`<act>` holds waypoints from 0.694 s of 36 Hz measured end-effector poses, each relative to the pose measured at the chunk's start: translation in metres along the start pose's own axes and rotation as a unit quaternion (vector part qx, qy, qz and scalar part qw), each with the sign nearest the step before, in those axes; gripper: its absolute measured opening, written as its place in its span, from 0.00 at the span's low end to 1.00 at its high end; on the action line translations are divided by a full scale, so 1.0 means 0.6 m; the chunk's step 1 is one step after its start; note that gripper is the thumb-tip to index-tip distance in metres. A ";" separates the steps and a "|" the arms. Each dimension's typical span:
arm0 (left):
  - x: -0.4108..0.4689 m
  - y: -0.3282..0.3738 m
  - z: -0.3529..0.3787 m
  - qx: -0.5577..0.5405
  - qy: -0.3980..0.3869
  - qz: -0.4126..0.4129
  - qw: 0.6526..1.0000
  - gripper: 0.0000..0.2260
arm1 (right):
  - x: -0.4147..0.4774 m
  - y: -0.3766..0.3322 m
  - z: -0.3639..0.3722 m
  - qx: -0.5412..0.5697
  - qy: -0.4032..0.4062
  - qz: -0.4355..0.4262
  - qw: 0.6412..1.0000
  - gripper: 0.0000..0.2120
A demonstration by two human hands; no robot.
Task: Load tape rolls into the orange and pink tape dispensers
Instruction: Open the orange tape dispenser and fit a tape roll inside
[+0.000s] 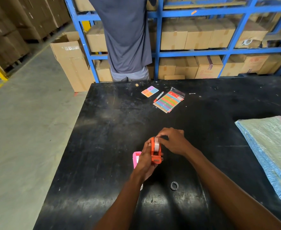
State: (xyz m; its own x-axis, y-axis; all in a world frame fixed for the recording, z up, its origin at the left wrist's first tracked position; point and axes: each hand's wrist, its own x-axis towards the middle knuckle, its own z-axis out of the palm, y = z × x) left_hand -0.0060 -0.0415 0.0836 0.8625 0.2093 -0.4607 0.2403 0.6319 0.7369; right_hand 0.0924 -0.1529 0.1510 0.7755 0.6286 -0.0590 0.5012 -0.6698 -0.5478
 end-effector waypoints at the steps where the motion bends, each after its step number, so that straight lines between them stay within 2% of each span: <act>1: -0.001 0.001 0.001 -0.004 0.000 -0.001 1.000 0.13 | 0.001 -0.002 0.001 -0.009 0.002 -0.002 1.000 0.06; 6: 0.002 0.001 0.003 -0.014 0.022 -0.007 1.000 0.14 | -0.002 -0.013 0.008 -0.051 0.052 -0.030 0.997 0.06; 12: 0.006 -0.001 -0.009 -0.015 0.063 0.006 0.998 0.16 | -0.006 -0.023 0.001 -0.051 0.116 -0.088 0.988 0.08; 21: 0.024 0.001 -0.022 -0.048 0.088 0.015 0.995 0.16 | -0.060 -0.027 0.014 -0.039 0.103 -0.142 0.984 0.03; 25: 0.031 0.006 -0.028 -0.047 0.099 0.000 0.994 0.14 | -0.087 -0.030 0.039 -0.025 0.109 -0.155 0.982 0.06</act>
State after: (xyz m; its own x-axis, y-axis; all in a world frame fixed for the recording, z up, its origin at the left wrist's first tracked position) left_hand 0.0035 -0.0227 0.0694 0.7553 0.3471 -0.5559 0.1896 0.6963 0.6923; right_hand 0.0339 -0.1641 0.1445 0.6442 0.7089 0.2873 0.7400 -0.4825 -0.4687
